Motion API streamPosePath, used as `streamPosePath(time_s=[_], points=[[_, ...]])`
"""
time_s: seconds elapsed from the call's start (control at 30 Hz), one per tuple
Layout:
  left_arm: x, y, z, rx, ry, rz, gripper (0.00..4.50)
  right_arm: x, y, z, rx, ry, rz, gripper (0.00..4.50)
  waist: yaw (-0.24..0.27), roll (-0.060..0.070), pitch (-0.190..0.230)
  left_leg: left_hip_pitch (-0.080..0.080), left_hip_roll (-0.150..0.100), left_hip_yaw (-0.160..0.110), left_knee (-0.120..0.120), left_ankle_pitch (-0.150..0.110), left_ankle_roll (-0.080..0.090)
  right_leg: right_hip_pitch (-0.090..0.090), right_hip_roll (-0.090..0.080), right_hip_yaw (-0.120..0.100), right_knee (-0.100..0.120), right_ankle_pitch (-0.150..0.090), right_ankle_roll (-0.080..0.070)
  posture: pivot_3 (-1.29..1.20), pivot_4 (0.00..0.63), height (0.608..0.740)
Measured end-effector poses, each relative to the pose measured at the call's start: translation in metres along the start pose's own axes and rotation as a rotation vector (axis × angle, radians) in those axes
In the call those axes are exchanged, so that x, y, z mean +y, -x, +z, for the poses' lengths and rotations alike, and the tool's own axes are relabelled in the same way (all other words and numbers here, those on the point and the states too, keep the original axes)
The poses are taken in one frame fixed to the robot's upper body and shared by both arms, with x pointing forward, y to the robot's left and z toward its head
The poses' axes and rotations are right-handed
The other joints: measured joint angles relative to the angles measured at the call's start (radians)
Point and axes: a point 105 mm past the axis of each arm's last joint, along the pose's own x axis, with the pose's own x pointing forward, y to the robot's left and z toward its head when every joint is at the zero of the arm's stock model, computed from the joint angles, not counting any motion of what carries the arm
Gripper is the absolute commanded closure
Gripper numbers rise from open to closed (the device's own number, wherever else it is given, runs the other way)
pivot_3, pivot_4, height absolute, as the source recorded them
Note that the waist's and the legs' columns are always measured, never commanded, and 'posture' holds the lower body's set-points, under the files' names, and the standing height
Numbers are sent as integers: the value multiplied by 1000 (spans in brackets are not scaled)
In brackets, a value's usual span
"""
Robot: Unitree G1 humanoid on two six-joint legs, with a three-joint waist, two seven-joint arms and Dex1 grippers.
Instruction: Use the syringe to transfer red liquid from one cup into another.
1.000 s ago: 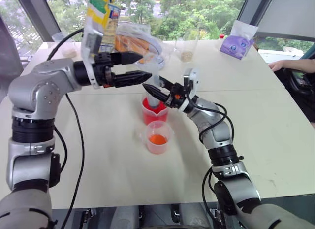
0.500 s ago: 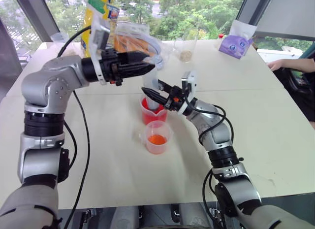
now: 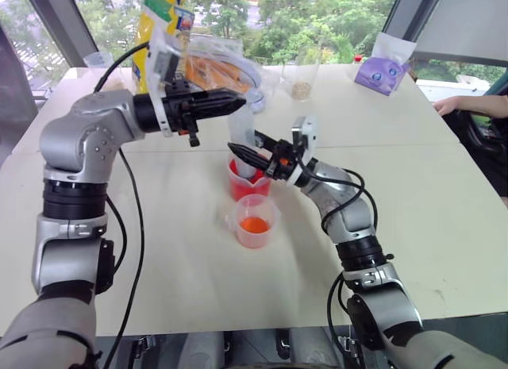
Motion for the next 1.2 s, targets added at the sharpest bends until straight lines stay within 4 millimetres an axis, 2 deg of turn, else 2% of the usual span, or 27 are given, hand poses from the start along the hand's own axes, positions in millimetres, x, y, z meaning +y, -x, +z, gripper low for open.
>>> streamPosePath(time_s=[0.17,1.2], points=[[3,-4,8,-6,-12,3,4468,-2,-1,5,-12,11,0,3087,-1,0,0,0,0,0,0,0,0,0,0,0,0,0,0,0,150,740],[10,-10,18,-13,-43,-2,4468,-4,1,2,-13,-7,-23,3087,-1,0,0,0,0,0,0,0,0,0,0,0,0,0,0,0,150,740]])
